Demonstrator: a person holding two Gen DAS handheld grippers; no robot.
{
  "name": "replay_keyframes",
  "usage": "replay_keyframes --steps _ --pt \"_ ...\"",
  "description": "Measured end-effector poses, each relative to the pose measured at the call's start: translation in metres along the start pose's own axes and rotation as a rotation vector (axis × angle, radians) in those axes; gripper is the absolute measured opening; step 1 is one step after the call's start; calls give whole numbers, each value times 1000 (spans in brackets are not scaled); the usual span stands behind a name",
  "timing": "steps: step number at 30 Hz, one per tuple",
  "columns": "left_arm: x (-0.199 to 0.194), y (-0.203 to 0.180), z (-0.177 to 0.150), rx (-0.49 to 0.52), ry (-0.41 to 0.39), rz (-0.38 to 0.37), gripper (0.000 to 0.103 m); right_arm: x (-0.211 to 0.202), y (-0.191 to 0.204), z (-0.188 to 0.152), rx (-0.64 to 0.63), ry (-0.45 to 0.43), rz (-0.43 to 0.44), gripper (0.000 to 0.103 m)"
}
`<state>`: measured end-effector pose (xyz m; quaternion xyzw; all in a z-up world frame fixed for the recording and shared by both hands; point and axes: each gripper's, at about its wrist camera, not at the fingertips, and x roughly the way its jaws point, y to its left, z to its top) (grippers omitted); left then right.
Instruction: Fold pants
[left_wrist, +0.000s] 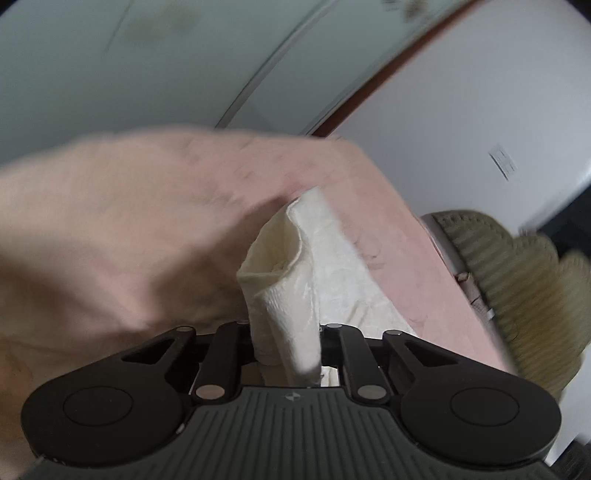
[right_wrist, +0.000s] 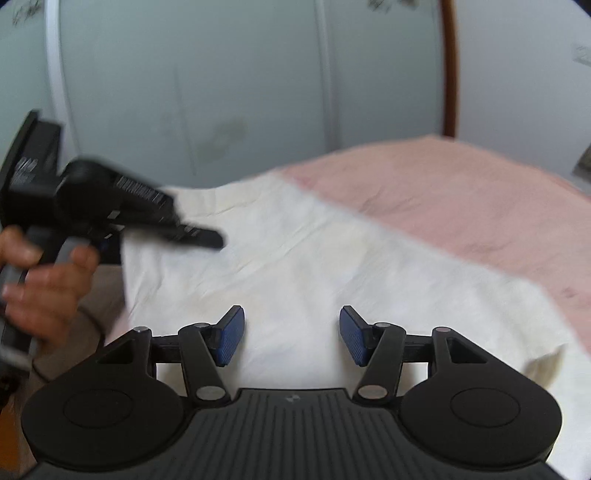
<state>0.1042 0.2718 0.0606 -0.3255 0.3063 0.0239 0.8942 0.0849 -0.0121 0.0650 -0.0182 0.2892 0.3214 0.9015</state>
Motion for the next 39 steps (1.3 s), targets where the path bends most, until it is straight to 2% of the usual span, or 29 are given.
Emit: replay_keyframes --steps 4,9,12,16,21,24,29,33,39 --pt "-32 -52 -10 226 -115 5 14 -17 -16 5 -10 -17 -16 57" --pt "-69 -121 -40 474 -243 -48 14 -40 -27 8 -77 -94 10 58" --pt "-80 -159 -63 563 -254 -100 14 -63 -37 9 -85 -161 43 61" --pt "-84 -201 -101 650 -261 -158 15 -104 -50 1 -128 -230 16 64" --pt "-80 -243 -152 730 -219 -250 15 -148 -70 -22 -148 -256 -82 72" --pt "-75 -267 -185 780 -174 -293 16 -169 -83 -39 -127 -261 -123 72" --pt "-67 -291 -238 871 -158 -347 16 -192 -108 -63 -88 -241 -186 72" --pt "-57 -303 -266 904 -124 -402 16 -208 -120 -79 -83 -216 -242 72" --pt "-30 -315 -294 909 -44 -422 16 -209 -138 -99 -39 -167 -305 72"
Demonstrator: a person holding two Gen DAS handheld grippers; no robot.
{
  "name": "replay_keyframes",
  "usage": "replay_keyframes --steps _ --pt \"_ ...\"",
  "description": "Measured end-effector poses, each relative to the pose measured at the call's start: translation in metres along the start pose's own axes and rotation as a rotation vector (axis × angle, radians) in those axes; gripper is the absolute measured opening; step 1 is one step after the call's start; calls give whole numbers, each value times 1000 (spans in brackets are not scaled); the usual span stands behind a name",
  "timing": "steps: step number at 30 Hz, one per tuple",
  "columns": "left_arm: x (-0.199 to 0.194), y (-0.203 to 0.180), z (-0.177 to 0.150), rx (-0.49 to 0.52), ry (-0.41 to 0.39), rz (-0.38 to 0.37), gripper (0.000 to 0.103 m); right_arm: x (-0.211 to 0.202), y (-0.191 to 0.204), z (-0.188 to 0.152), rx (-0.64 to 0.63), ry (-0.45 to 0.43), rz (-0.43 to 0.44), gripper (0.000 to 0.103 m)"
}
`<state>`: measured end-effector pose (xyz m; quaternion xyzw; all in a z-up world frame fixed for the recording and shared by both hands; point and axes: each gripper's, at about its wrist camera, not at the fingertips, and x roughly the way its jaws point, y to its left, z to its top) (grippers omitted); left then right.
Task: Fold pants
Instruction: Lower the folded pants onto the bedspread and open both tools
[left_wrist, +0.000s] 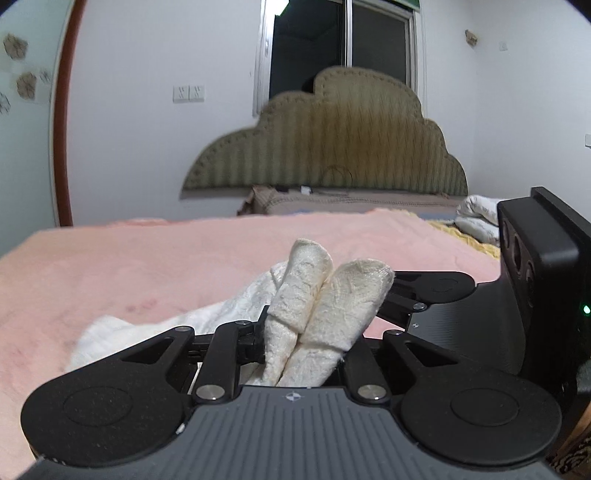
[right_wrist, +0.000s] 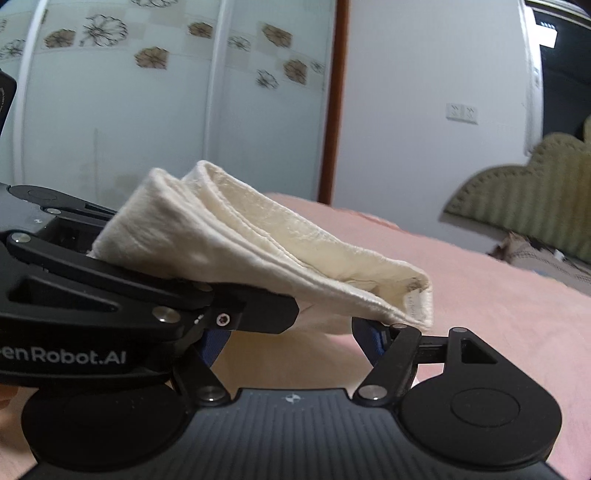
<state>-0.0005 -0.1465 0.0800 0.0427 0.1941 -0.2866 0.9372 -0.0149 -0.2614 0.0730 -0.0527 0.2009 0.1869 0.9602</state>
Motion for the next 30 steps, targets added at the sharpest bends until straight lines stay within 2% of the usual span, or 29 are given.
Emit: replay_keyframes --steps 7,10,15,20,22,23,25,26,30 --pt "24 -3 -8 2 37 -11 16 2 -14 -24 96 15 -21 72" --pt "30 -4 -12 9 49 -25 17 -4 -15 -35 113 46 -64 72" --pt "42 -5 -25 25 99 -37 17 -27 -24 -42 181 158 -250 75" --pt "44 -9 -31 64 88 -29 17 -60 -48 -55 344 187 -431 76" --pt "44 -11 -32 91 92 -36 17 -68 -52 -59 394 171 -463 76" --pt "46 -12 -33 118 107 -48 25 -70 -53 -59 421 156 -461 76" --pt "46 -16 -37 163 150 -71 30 -71 -53 -56 459 115 -436 76" --pt "44 -17 -39 179 162 -84 36 -71 -52 -53 465 91 -419 76" --pt "22 -18 -42 250 145 -184 56 -61 -44 -36 429 22 -360 76"
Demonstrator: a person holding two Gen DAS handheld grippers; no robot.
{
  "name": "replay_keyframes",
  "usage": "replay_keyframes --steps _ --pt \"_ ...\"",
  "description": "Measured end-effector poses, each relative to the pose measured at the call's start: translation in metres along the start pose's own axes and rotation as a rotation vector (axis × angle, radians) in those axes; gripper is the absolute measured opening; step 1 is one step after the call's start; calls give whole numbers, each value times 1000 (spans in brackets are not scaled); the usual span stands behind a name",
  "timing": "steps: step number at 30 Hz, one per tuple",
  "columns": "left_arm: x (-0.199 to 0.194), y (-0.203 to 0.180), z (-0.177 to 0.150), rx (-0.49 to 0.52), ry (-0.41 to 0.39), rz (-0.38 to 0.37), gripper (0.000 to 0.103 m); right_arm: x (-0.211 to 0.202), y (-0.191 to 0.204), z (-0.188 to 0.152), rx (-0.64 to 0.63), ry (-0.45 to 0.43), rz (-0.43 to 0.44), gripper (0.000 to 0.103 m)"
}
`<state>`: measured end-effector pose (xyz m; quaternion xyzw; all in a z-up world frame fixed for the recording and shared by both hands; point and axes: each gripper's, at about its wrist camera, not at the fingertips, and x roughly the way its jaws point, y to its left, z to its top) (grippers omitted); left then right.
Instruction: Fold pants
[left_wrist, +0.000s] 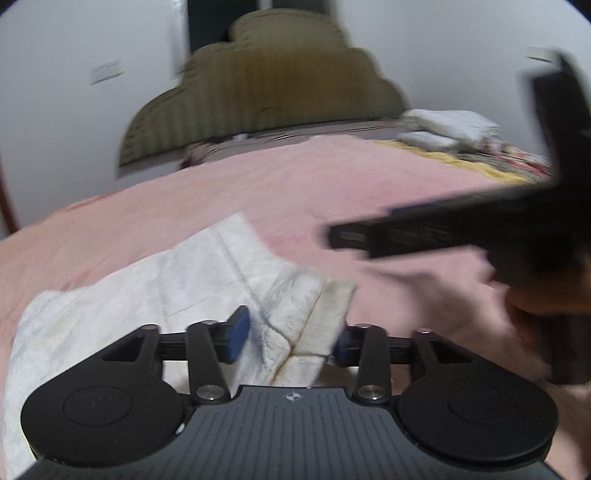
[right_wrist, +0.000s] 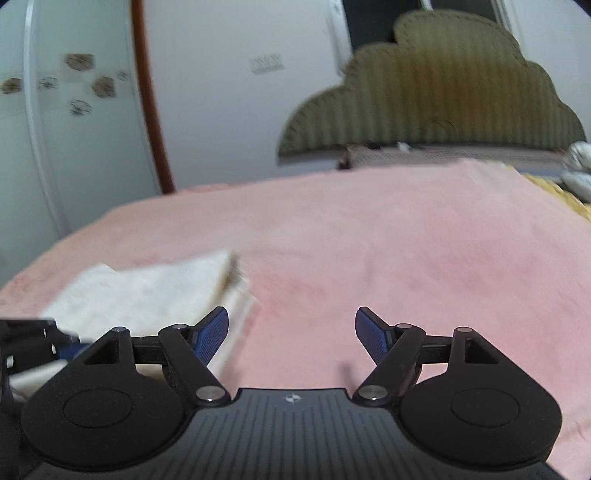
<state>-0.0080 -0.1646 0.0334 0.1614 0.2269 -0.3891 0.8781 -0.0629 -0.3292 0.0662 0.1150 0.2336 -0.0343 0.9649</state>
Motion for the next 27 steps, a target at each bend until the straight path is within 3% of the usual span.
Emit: replay_keyframes --steps 3,5,7,8,9,12,14,17,21,24,27 --pt "-22 6 -6 8 -24 -86 60 6 18 4 -12 5 78 76" --pt "-36 18 -9 -4 -41 -101 65 10 29 2 -43 20 98 76" --pt "-47 32 -12 -37 -50 -60 65 16 37 -3 -84 61 88 76" --pt "-50 41 -13 -53 -41 -32 70 16 36 -6 -71 75 85 80" --pt "-50 50 -15 -67 -10 -16 70 18 34 -10 -64 97 83 83" --pt "-57 76 -27 -130 -5 130 64 17 25 -24 -43 134 74 84" --pt "-65 91 -33 -157 -12 150 64 14 16 -31 3 134 87 86" --pt "-75 108 -39 -205 -28 172 64 9 6 -35 62 109 96 87" --pt "-79 119 -40 -213 -26 202 64 -13 9 -30 41 -31 42 87" --pt "-86 124 -41 -224 -14 180 64 -28 2 -26 87 -81 93 87" --pt "-90 129 -45 -242 -10 164 64 -33 -8 -23 169 -75 189 87"
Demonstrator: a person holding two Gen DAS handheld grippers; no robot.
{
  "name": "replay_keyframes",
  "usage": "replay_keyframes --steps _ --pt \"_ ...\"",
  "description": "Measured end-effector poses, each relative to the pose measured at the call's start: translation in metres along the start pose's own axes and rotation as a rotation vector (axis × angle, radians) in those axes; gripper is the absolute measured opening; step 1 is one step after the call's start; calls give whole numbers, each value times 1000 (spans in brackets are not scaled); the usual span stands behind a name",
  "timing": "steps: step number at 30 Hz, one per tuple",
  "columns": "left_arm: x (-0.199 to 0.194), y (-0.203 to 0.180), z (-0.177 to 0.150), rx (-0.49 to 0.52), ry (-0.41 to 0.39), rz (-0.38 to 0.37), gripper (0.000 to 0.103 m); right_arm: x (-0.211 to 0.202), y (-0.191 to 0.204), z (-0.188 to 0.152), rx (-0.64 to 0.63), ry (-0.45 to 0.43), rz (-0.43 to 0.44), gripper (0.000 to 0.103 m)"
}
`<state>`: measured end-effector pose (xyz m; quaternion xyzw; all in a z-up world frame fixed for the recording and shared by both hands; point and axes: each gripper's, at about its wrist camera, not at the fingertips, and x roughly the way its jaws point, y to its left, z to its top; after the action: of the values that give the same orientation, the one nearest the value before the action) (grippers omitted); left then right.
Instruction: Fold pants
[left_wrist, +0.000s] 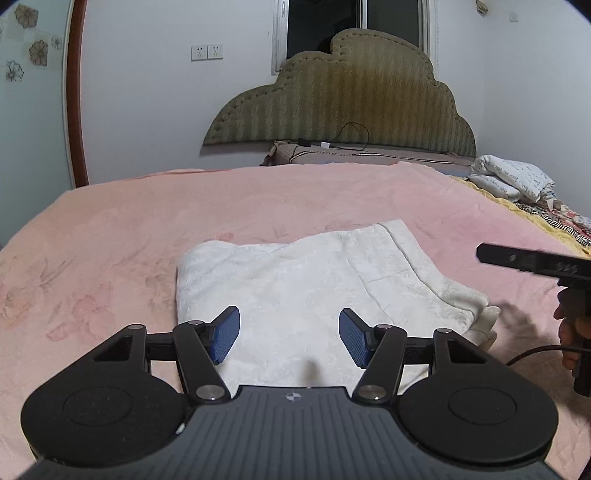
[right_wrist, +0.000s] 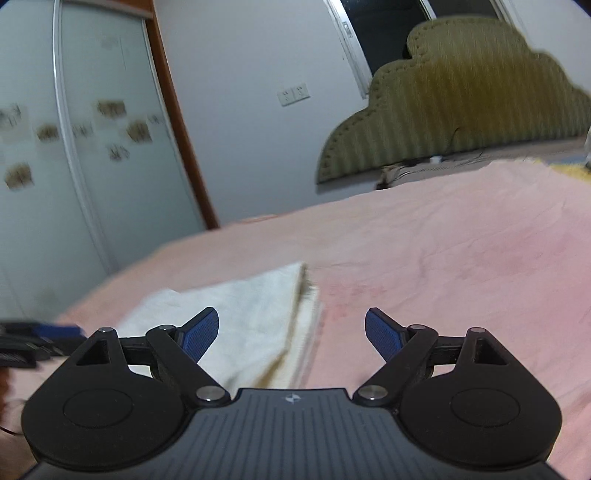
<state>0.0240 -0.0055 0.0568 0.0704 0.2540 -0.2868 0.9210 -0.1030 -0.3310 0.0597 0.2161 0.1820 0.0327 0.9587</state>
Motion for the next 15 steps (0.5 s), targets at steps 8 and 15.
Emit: replay_keyframes --steps 8,15 --pt "0 -60 -1 282 -59 -158 62 7 -22 -4 214 52 77 87" --pt "32 -126 -11 521 -68 -248 43 12 -28 -8 276 72 52 87"
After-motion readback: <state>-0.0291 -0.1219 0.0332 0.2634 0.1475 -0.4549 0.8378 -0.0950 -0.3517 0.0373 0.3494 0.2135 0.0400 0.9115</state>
